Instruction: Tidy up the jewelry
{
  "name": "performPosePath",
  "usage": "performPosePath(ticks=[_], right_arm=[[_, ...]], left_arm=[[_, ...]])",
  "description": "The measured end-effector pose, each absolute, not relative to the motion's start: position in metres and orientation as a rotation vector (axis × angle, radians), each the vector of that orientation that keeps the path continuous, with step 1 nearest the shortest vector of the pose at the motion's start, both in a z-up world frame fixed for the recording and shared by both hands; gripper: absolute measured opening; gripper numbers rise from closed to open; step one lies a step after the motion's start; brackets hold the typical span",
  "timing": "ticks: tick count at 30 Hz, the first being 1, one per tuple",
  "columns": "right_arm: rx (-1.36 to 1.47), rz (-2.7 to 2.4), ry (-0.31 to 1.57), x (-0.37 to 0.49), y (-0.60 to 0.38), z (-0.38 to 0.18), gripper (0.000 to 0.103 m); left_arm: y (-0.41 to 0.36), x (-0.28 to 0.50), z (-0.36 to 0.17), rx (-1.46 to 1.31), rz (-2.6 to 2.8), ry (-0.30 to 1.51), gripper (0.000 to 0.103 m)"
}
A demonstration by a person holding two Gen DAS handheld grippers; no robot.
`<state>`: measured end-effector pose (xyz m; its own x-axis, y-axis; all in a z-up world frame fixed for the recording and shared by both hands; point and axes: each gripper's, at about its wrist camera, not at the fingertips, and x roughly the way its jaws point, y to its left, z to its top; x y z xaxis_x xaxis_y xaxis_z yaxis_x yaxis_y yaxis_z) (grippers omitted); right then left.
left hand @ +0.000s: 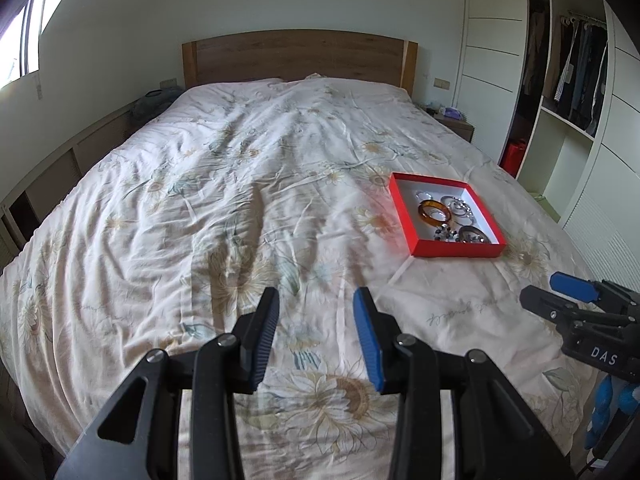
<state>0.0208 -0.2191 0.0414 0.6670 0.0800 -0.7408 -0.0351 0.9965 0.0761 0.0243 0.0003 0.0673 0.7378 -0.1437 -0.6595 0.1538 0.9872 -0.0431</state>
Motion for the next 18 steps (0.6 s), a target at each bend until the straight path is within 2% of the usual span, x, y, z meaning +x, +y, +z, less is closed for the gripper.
performPosePath(ticks=[18], right_arm=[[0.069,0.069,0.852,0.003,-0.228,0.025,0.065]], left_arm=[[0.008,0.009,0.048,0.005,-0.151,0.764,0.037]])
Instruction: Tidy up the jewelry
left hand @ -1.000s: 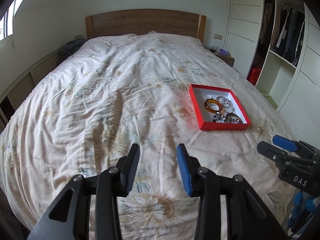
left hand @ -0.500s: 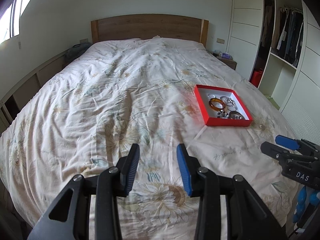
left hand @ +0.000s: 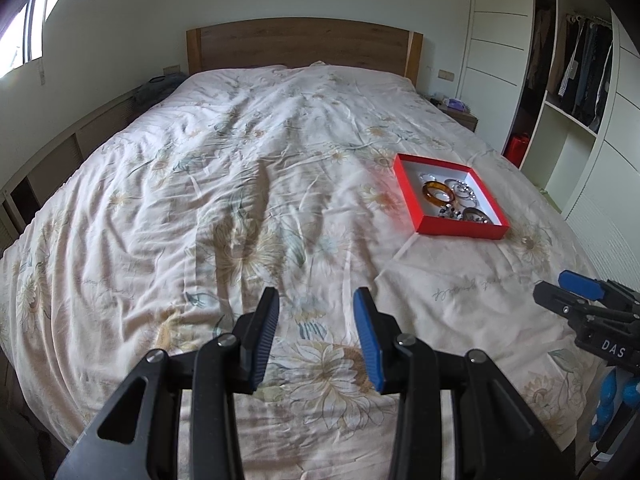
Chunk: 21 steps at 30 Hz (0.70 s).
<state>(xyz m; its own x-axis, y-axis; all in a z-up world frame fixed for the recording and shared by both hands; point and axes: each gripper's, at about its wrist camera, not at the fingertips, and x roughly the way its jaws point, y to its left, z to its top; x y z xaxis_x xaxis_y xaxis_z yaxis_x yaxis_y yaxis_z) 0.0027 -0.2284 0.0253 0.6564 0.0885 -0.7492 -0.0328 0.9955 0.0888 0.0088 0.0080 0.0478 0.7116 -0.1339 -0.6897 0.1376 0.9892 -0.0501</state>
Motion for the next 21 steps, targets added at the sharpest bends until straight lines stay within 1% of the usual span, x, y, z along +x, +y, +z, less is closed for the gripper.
performPosePath(ticks=[2,6,21], right_arm=[[0.073,0.068,0.856,0.002,-0.23,0.023,0.065],[0.08,0.064,0.86,0.002,-0.234,0.019,0.065],[0.06,0.035,0.847,0.005,-0.24,0.014,0.066]], left_arm=[[0.007,0.009,0.047,0.007,-0.147,0.767,0.037],[0.006,0.009,0.044,0.015,-0.136,0.771,0.042],[0.005,0.012,0.034,0.016,-0.13,0.781,0.042]])
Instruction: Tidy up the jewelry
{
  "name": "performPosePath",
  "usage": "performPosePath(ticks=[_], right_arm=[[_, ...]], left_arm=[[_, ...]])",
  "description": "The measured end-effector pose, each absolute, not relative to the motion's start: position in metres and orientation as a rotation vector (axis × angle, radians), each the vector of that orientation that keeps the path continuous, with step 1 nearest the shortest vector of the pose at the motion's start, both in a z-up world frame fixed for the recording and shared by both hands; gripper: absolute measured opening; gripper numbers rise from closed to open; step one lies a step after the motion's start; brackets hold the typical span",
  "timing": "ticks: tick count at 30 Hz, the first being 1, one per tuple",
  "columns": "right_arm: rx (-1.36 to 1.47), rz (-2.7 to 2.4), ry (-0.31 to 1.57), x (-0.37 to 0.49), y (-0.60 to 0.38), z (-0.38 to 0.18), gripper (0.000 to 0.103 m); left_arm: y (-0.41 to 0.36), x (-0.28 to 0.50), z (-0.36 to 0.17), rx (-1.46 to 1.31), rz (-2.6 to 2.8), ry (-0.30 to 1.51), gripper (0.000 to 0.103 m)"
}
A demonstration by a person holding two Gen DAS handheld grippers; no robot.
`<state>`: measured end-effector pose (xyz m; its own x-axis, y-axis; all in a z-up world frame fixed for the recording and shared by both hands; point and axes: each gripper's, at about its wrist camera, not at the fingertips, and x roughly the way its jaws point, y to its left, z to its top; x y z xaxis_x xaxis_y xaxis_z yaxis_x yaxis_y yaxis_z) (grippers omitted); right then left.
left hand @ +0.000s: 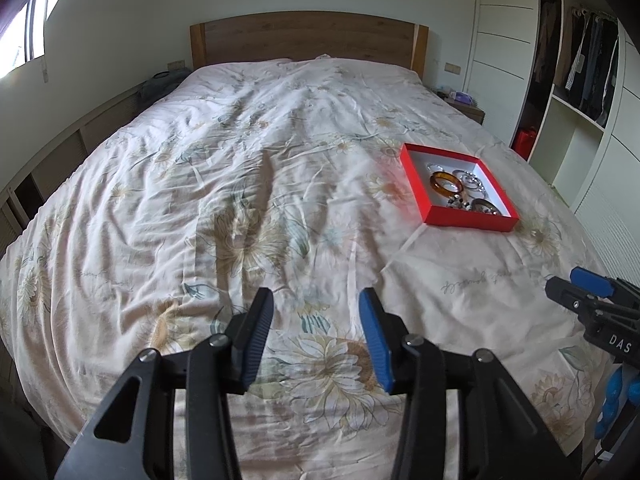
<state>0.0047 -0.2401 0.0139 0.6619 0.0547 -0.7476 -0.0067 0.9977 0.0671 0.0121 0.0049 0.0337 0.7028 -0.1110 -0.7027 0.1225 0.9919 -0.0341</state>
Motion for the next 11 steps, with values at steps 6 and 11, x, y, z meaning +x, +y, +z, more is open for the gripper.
performPosePath(ticks=[6,11], right_arm=[[0.051,0.027,0.844,0.0069,-0.2419,0.0121,0.067],[0.041,0.019,0.841,0.0086,-0.2436,0.0113,0.067]], left_arm=[[0.0041,0.0156,0.0276,0.0,-0.131,0.795,0.042],[0.0018,0.0188,0.0257,-0.003,-0.134,0.805,0.042]])
